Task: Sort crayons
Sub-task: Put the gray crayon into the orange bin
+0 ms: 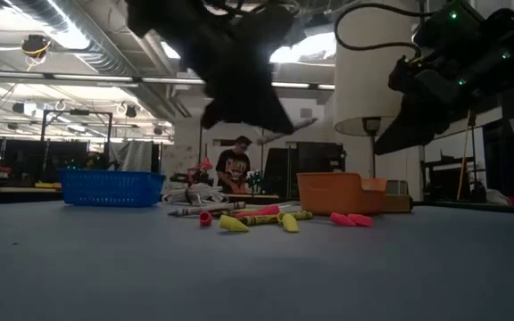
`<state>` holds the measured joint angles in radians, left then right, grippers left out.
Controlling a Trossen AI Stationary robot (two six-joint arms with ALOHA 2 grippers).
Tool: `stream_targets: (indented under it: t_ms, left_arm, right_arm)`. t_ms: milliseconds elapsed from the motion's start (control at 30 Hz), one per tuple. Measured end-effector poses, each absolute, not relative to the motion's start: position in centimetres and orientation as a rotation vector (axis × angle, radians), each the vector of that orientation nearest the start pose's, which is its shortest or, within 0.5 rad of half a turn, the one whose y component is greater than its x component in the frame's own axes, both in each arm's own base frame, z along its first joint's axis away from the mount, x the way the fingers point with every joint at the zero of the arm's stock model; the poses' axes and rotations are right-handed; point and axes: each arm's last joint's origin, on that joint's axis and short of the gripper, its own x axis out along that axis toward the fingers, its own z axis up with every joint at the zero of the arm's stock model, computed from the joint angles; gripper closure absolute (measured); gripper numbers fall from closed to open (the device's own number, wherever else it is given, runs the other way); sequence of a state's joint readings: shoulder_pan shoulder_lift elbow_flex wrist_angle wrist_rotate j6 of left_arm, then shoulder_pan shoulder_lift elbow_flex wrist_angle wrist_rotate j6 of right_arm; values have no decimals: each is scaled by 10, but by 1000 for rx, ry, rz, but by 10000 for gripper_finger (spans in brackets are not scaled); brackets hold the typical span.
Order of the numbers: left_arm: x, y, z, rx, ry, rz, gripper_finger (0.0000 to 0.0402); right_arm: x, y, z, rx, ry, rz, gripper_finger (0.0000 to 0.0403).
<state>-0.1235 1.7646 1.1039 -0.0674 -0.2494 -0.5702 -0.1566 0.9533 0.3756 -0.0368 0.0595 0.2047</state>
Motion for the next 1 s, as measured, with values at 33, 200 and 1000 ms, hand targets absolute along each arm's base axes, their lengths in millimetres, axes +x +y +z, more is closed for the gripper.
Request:
stream_targets:
  t_ms: [33,200,1000]
  left_arm:
    - [374,-35,196,-387,618,339,397]
    - [393,-11,200,-342,408,385,397]
    - [419,36,149,-369,264,484,341]
  right_arm:
    - [182,-30,180,227,588,-271,254]
    - [184,-31,184,225,540,-267,254]
    - [185,-31,184,199,538,-260,254]
